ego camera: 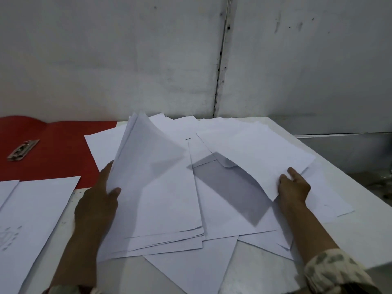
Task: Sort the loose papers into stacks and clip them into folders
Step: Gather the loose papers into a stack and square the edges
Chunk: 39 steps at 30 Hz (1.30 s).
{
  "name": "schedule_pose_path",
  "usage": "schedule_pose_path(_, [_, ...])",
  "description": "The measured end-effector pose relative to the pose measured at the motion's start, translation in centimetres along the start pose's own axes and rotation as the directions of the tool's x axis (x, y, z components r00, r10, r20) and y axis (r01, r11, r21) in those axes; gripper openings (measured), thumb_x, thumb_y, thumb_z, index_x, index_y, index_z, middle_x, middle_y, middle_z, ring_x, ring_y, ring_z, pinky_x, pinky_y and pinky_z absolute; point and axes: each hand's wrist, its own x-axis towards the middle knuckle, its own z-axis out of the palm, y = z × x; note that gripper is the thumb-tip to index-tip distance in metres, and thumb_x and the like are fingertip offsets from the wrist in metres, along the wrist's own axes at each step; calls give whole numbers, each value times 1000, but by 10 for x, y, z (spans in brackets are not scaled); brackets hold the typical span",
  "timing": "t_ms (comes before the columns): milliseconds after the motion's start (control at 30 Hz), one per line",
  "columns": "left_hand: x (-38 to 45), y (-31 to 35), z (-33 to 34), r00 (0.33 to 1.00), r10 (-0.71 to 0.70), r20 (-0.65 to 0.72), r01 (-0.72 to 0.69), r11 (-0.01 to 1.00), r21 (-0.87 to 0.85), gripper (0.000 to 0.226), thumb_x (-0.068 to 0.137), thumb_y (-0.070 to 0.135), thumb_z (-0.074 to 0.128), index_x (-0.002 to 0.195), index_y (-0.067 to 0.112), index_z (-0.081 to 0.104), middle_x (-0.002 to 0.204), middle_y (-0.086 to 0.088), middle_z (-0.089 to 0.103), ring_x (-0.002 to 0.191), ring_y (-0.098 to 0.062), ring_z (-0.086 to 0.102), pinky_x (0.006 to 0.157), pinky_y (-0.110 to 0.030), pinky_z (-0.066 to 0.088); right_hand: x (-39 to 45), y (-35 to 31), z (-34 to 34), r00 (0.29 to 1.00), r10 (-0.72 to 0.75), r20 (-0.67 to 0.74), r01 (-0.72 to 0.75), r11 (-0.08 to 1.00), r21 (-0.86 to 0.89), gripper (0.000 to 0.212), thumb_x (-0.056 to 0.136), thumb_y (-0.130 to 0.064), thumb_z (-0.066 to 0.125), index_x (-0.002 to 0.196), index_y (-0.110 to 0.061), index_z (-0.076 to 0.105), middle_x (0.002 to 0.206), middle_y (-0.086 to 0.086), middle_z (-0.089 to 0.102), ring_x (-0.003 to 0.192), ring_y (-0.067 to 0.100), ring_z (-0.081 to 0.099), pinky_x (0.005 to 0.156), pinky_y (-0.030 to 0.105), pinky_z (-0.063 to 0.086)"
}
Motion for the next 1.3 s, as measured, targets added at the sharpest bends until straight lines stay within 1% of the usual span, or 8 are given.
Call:
schedule_pose_path(100, [-3, 4, 4, 999, 46, 17, -45, 998, -53, 58, 92, 13, 50, 144, 22, 27, 129, -17, 54, 101, -38, 56, 85, -44, 44, -8, -1, 5, 994, -33, 108, 42, 996, -83, 45, 91, -3, 50, 135, -12, 47, 131, 0, 51, 118, 18, 51, 103, 24, 38])
schedule_pose_path(267, [-7, 14, 15, 996, 69, 55, -55, 971, -231, 59, 94, 15, 48, 146, 21, 21, 148, -10, 36, 128, -37, 41, 106, -51, 32, -33, -4, 18, 931, -94, 353, 177, 962, -209, 67, 92, -9, 52, 148, -18, 17, 129, 14, 52, 111, 29, 54, 82, 20, 38])
schedule_pose_path(400, [-10, 18, 21, 993, 92, 67, -72, 964, -257, 46, 98, 14, 37, 143, 16, 31, 141, -12, 44, 126, -33, 44, 105, -44, 34, -44, 3, 34, 882, -122, 455, 277, 915, -291, 48, 90, -8, 52, 137, -8, 43, 110, 10, 61, 83, 19, 54, 51, 9, 39])
schedule_pose_path(600, [-10, 22, 20, 978, 104, 179, -47, 954, -297, 43, 98, 30, 34, 139, 21, 40, 131, -6, 55, 112, -21, 52, 90, -31, 37, -70, -1, 49, 801, -172, 574, 510, 697, -503, 45, 99, -22, 36, 142, -10, 36, 138, 13, 49, 124, 28, 47, 95, 28, 36])
schedule_pose_path(733, [-12, 19, 21, 960, 112, 256, -44, 966, -256, 53, 89, 34, 54, 139, 28, 37, 119, 2, 58, 100, -19, 55, 77, -28, 44, -80, -4, 53, 727, -84, 682, 634, 463, -619, 46, 98, -43, 30, 130, -14, 47, 131, 12, 44, 115, 33, 51, 89, 33, 39])
schedule_pose_path(833, [-12, 19, 22, 962, 107, 251, -51, 974, -221, 60, 89, 22, 56, 143, 24, 31, 131, -5, 55, 110, -27, 55, 89, -36, 45, -68, -10, 52, 807, -144, 572, 538, 578, -613, 53, 94, -47, 40, 136, -15, 44, 136, 9, 44, 123, 29, 47, 99, 35, 38])
schedule_pose_path(967, [-11, 22, 23, 966, 105, 235, -62, 981, -183, 61, 90, 20, 55, 145, 21, 27, 136, -9, 51, 117, -30, 52, 98, -39, 41, -41, -14, 49, 911, -118, 396, 399, 499, -769, 65, 92, -51, 41, 144, -15, 29, 141, 15, 40, 131, 33, 33, 105, 42, 29])
schedule_pose_path(1300, [-11, 23, 24, 969, 95, 229, -60, 986, -156, 61, 89, 20, 55, 144, 18, 29, 134, -11, 52, 117, -33, 53, 97, -42, 42, -10, -23, 74, 917, 80, 391, 192, 771, -608, 61, 91, -51, 43, 145, -30, 26, 143, 8, 39, 130, 30, 33, 108, 41, 25])
